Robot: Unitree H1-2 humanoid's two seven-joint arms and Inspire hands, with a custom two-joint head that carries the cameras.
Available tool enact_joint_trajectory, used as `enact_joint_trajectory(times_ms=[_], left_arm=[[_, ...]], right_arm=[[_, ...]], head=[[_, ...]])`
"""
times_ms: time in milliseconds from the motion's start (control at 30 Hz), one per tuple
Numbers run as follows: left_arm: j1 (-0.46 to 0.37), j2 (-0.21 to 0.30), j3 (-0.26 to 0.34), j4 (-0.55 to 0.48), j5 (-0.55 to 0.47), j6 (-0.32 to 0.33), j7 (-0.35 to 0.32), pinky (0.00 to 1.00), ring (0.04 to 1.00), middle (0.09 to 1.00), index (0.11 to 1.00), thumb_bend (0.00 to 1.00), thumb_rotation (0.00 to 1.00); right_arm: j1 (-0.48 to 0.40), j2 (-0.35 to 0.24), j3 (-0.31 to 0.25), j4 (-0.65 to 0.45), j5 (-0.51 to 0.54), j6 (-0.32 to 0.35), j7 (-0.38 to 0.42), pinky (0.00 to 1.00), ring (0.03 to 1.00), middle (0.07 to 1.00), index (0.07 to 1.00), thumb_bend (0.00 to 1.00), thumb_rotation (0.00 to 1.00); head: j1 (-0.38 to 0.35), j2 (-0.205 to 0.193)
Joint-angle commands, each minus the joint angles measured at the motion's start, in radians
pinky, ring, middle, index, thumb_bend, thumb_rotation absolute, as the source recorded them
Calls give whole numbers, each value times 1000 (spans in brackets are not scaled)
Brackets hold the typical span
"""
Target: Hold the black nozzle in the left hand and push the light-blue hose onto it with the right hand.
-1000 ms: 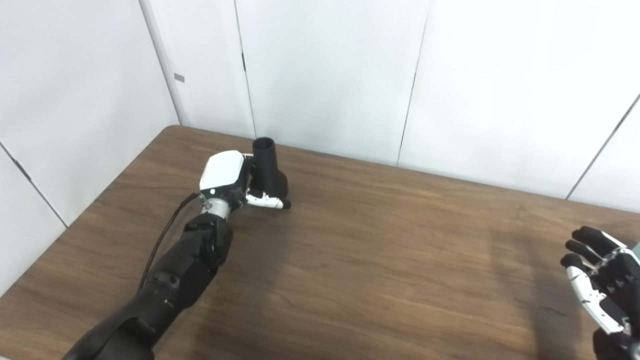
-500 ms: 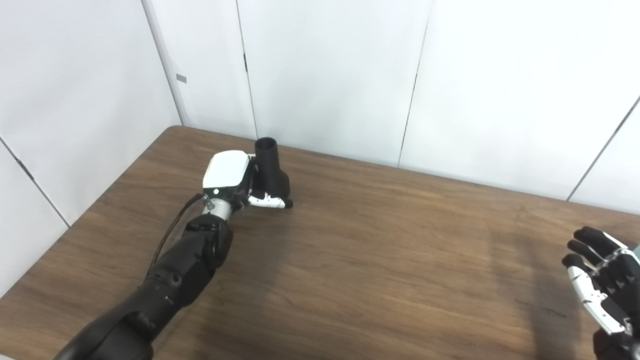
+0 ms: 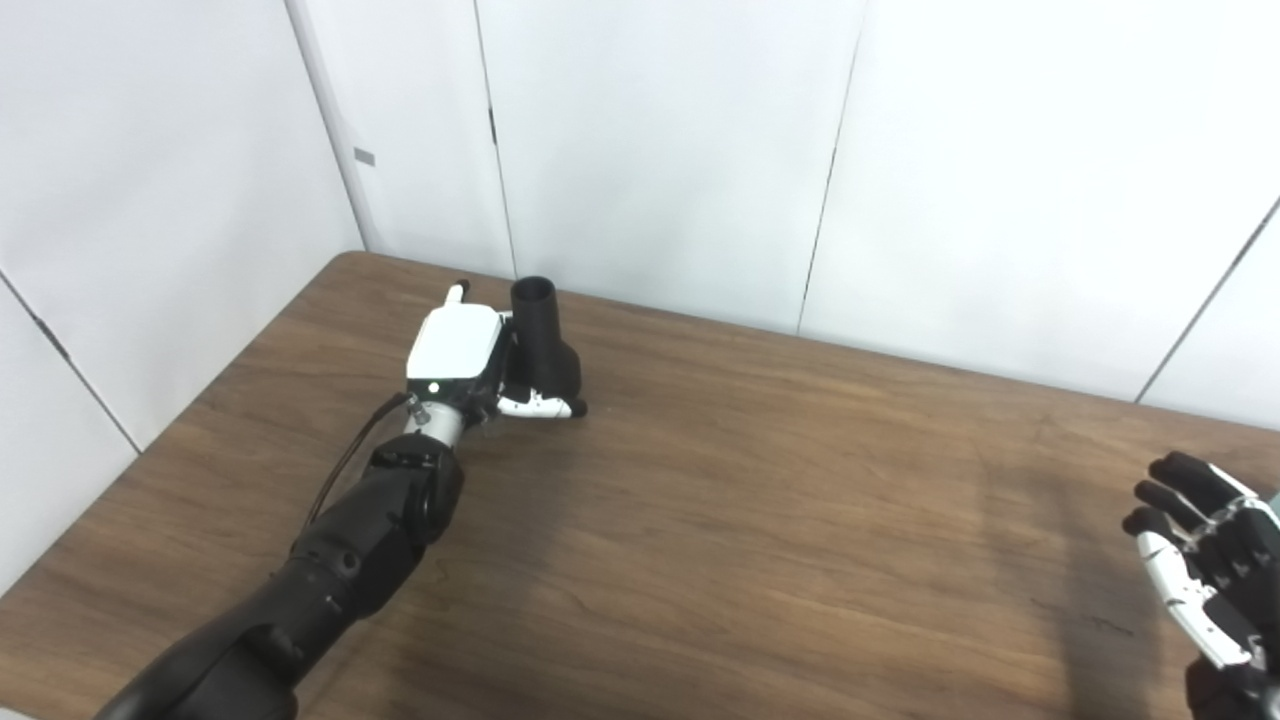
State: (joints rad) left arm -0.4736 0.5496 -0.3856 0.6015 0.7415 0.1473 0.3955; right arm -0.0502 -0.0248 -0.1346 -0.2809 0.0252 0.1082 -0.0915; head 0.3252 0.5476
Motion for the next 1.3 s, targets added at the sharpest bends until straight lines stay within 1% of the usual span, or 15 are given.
enact_joint_trajectory(times_ms=[0, 67, 133, 233, 400, 500, 667, 800, 1000, 1067, 1133, 1267], left_arm=[[107, -24, -46, -2, 14, -10, -83, 1000, 581, 437, 513, 521, 0], [122, -29, -45, -62, 11, -7, -91, 1000, 588, 442, 515, 522, 0], [133, -36, -41, -109, -3, 1, -116, 1000, 593, 442, 518, 522, 0], [147, -53, -28, -162, -38, 6, -151, 1000, 611, 488, 480, 525, 0], [161, -68, -15, -177, -44, -39, -135, 1000, 584, 484, 484, 525, 0], [166, -75, -3, -185, -64, -68, -143, 1000, 560, 475, 491, 525, 0], [173, -85, 0, -197, -57, -82, -138, 984, 538, 475, 489, 525, 0], [182, -82, -13, -236, -47, -97, -147, 980, 526, 475, 488, 525, 0], [205, -84, -36, -331, -38, -100, -169, 990, 521, 474, 493, 525, 0], [213, -89, -50, -365, -23, -84, -183, 996, 525, 471, 498, 524, 0], [225, -99, -60, -400, -11, -75, -192, 999, 527, 474, 494, 524, 0], [244, -110, -69, -451, 13, -76, -210, 990, 509, 484, 481, 525, 0]], right_arm=[[-17, 4, -8, -55, 11, -3, -6, 600, 717, 729, 684, 61, 0], [-18, 6, -8, -65, 14, 11, -7, 606, 722, 732, 684, 56, 0], [-18, 9, -6, -69, 0, 14, -13, 598, 715, 724, 678, 59, 0], [-19, 15, -5, -77, -5, 23, -22, 593, 711, 717, 670, 67, 0], [-22, 19, -3, -79, -15, 29, -31, 592, 709, 716, 670, 59, 0], [-21, 18, 0, -83, -24, 28, -32, 586, 704, 713, 671, 62, 0], [-20, 18, -1, -83, -21, 32, -34, 600, 713, 717, 673, 66, 0], [-20, 20, -3, -78, -16, 25, -34, 612, 716, 720, 677, 73, 0], [-20, 15, 1, -72, -30, -4, -35, 568, 693, 705, 664, 69, 0], [-20, 15, 0, -75, -29, -10, -34, 552, 680, 695, 656, 64, 0], [-21, 16, -1, -88, -25, -4, -33, 551, 681, 696, 658, 65, 0], [-21, 18, -3, -112, -14, 10, -31, 516, 659, 677, 636, 48, 0]], head=[[-1, 1], [-2, 2], [-4, 2], [-5, 2], [-9, 1], [-12, 1], [-17, 3], [-27, 6], [-49, 10], [-54, 11], [-57, 13], [-78, 20]])
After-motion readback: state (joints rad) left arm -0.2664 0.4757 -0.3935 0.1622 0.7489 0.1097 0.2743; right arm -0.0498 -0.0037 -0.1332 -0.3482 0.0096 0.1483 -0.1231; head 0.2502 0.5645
